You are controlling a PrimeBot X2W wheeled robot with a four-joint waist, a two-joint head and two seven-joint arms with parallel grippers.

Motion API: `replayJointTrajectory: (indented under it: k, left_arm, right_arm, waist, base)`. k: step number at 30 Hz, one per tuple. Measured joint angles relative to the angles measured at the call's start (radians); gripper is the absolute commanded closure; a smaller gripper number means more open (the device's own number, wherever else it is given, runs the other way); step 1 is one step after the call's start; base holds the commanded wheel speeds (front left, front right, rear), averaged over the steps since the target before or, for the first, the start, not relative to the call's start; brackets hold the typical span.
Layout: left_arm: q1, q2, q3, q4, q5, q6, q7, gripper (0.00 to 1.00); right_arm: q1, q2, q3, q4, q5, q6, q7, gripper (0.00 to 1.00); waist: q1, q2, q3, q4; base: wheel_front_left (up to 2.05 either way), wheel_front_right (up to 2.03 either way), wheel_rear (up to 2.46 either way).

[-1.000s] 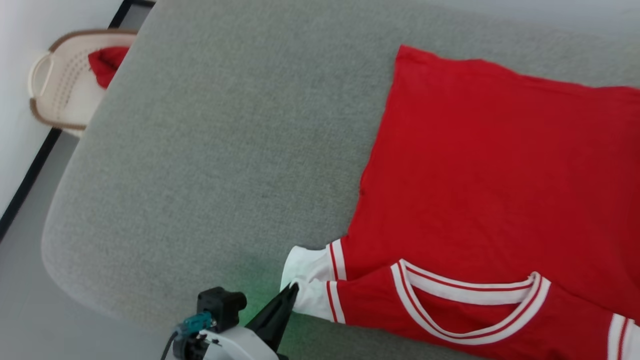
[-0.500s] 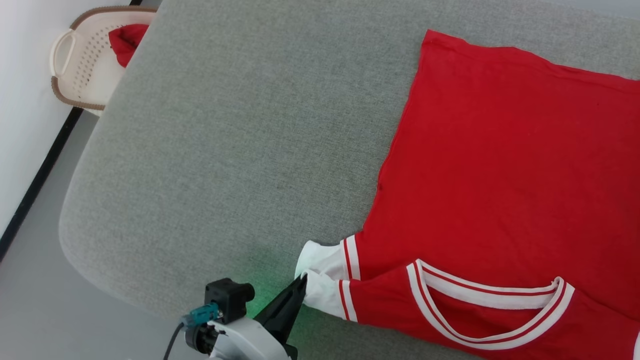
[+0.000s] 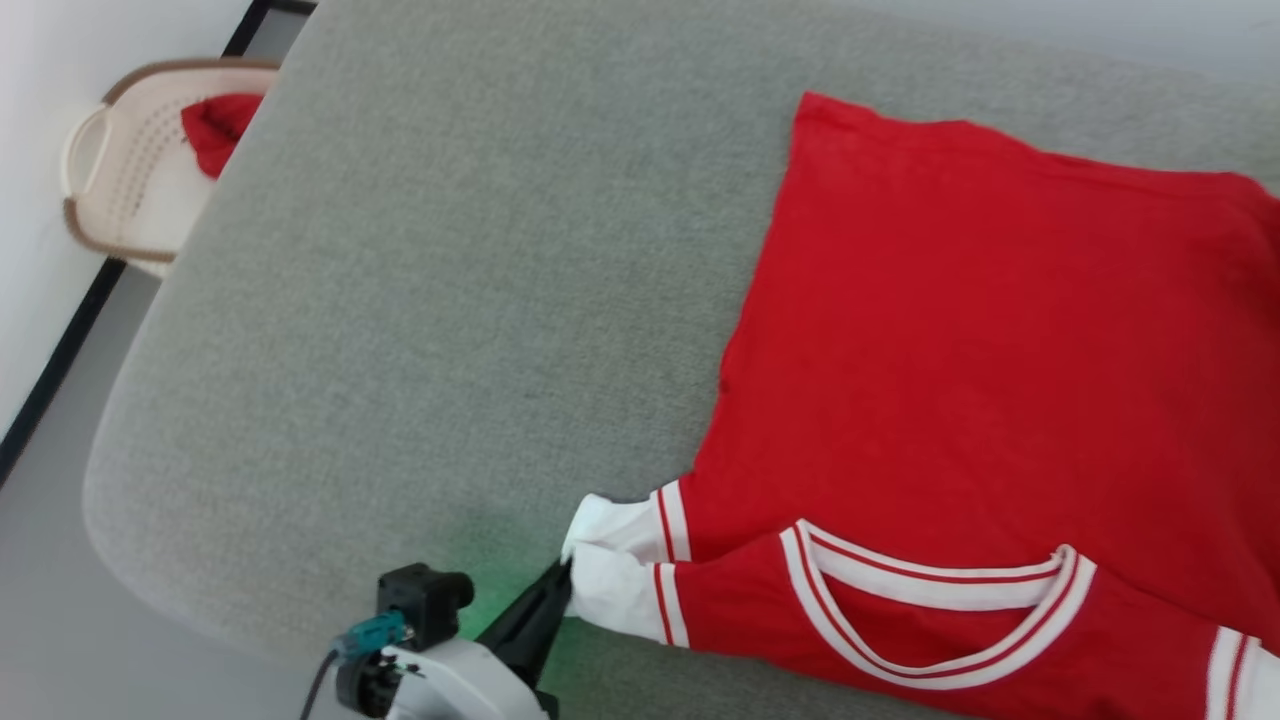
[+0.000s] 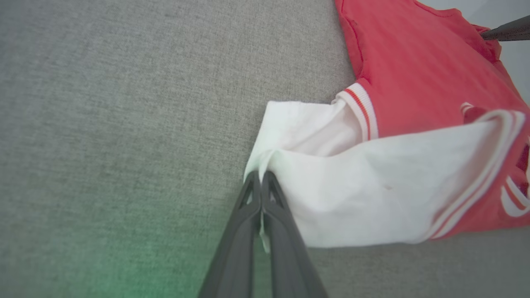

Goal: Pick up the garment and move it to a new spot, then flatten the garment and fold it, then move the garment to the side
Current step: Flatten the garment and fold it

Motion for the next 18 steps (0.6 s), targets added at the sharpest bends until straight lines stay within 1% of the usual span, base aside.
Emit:
replayJointTrajectory:
  k: [2,3,4,5,10,15,18]
  left_arm:
    - [0.008,0.010,0.008,0.004,0.000,0.000,-0.001,1.00]
    - [0.016,0.020,0.016,0.008,0.000,0.002,-0.001,1.00]
    - [0.016,0.020,0.016,0.008,0.000,0.002,-0.001,1.00]
    - [0.022,0.024,0.019,0.008,0.000,0.002,-0.001,1.00]
    - [0.053,0.051,0.037,0.007,0.000,0.011,0.000,1.00]
    - [0.078,0.081,0.054,-0.004,-0.002,0.020,0.000,1.00]
    - [0.090,0.096,0.058,-0.015,-0.002,0.027,0.000,1.00]
  right_arm:
    - [0.014,0.002,0.035,-0.024,0.033,0.000,0.004,1.00]
    - [0.040,0.000,0.077,-0.059,0.079,0.000,0.009,1.00]
    - [0.040,0.000,0.077,-0.059,0.079,0.000,0.009,1.00]
    - [0.057,-0.001,0.097,-0.080,0.102,0.000,0.011,1.00]
    - [0.170,-0.027,0.179,-0.218,0.231,0.000,0.025,1.00]
    - [0.327,-0.056,0.211,-0.382,0.335,0.000,0.046,1.00]
    - [0.429,-0.065,0.201,-0.464,0.384,0.000,0.063,1.00]
  waist:
    - [0.0000,0.0000,-0.012,-0.012]
    - [0.0000,0.0000,-0.026,-0.025]
    - [0.0000,0.0000,-0.026,-0.025]
    - [0.0000,0.0000,-0.033,-0.033]
    - [-0.0001,0.0000,-0.070,-0.075]
    - [0.0000,0.0000,-0.109,-0.122]
    - [0.0000,0.0000,-0.129,-0.152]
  base:
    - [0.00,0.00,0.00]
    - [0.00,0.00,0.00]
    - [0.00,0.00,0.00]
    - [0.00,0.00,0.00]
    - [0.00,0.00,0.00]
    - [0.00,0.00,0.00]
    - [0.00,0.00,0.00]
